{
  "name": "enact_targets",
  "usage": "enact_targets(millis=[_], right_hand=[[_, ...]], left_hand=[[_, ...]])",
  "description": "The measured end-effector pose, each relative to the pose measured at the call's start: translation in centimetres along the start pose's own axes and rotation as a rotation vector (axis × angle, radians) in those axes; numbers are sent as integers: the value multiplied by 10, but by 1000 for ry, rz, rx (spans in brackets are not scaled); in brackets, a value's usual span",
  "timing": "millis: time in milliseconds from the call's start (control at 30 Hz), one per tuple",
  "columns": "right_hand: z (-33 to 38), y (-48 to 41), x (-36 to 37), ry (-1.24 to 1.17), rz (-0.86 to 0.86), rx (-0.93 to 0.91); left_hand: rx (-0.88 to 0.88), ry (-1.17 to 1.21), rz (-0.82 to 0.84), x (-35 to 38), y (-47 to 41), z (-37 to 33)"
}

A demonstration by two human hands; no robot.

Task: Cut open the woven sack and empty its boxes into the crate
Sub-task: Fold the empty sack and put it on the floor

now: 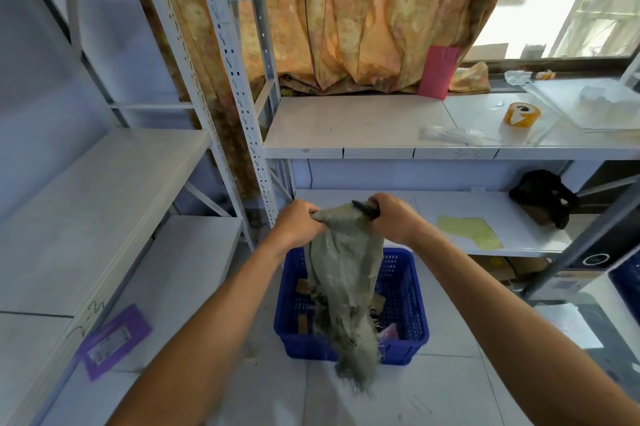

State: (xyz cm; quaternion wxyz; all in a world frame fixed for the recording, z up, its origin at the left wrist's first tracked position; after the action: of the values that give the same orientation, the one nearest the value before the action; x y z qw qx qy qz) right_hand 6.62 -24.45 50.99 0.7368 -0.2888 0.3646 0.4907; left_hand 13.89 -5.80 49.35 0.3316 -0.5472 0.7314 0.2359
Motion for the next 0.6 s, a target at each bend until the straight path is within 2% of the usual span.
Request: enact_targets(millis=[67,133,233,300,333,400,500,600], right_hand=[[-4,0,-4,108,-52,-20],[-12,-3,-9,83,-125,-27],[-19,-5,-16,-272,-163,54],[-22,0,-14,-602,-64,179],[-22,5,-10,-688,11,224],[-23,17,3,-687,117,242],[-22,34,28,-641,192,242],[-20,39,42,-795,130,343]], left_hand=[[28,-28,-12,-3,-4,2],[-33,149,40,-5,-3,2],[-209,476,100,-4,2,10],[-274,627,40,-6,1,16],[-313,694,-15,-7,-1,20],[-387,809,-123,-8,-4,25],[-453,847,-185,-4,-9,26],[-522,736,-236,1,-14,35]])
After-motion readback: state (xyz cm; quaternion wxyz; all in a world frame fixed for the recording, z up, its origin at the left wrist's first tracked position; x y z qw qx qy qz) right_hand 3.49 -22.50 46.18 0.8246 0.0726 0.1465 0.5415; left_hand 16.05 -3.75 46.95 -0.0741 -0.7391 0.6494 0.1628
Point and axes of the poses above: each hand's wrist, its own y-axis away from the middle knuckle, its own x-axis out of the palm, z = x × y, the point moved 7 cm from there along -y, towards the middle knuckle, and after that the axes turned 14 degrees about -z, right-handed, at the moved point
